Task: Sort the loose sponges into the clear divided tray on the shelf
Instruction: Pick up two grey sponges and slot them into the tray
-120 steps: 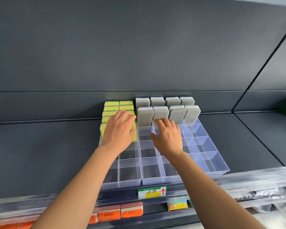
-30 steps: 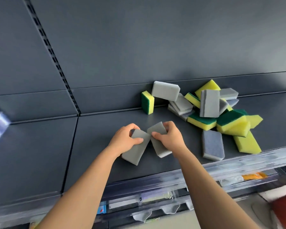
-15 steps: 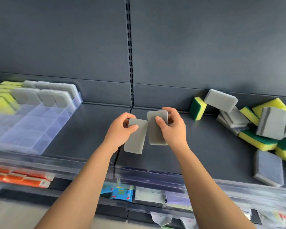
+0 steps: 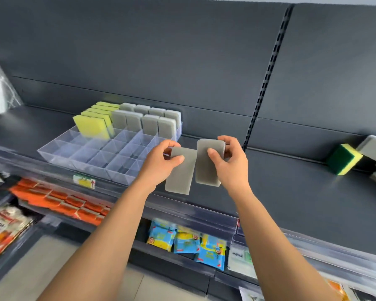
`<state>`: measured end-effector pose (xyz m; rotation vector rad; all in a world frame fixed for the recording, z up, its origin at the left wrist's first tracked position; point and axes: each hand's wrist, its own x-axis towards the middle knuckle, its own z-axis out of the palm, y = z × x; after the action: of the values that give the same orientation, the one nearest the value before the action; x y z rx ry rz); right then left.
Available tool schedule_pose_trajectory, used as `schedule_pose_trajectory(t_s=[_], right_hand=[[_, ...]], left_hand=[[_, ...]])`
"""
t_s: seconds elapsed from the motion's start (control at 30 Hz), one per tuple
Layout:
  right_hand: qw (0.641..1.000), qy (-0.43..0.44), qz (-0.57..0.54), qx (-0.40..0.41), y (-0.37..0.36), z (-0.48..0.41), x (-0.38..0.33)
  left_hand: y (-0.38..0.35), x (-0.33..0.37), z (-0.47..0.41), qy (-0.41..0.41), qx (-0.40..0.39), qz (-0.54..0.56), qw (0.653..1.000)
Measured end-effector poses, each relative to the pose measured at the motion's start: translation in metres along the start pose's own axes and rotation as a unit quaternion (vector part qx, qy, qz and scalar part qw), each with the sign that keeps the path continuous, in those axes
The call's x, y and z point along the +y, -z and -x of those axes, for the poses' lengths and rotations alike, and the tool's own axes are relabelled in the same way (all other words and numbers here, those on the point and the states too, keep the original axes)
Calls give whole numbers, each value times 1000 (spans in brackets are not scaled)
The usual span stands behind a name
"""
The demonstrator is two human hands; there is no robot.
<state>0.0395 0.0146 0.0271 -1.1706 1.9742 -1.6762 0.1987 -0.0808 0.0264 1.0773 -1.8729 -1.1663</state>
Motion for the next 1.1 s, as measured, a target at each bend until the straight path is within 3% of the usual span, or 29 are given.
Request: schedule_pose_trajectory(t_s=[0.5,1.1], right_hand=[[999,34,-5,-30,-152,-22,-51],[995,53,56,-67,-285,-117,-34]], left_hand=[[142,-54,-41,-3,54,-11,998],[216,-104,-157,6,155,-60,986]])
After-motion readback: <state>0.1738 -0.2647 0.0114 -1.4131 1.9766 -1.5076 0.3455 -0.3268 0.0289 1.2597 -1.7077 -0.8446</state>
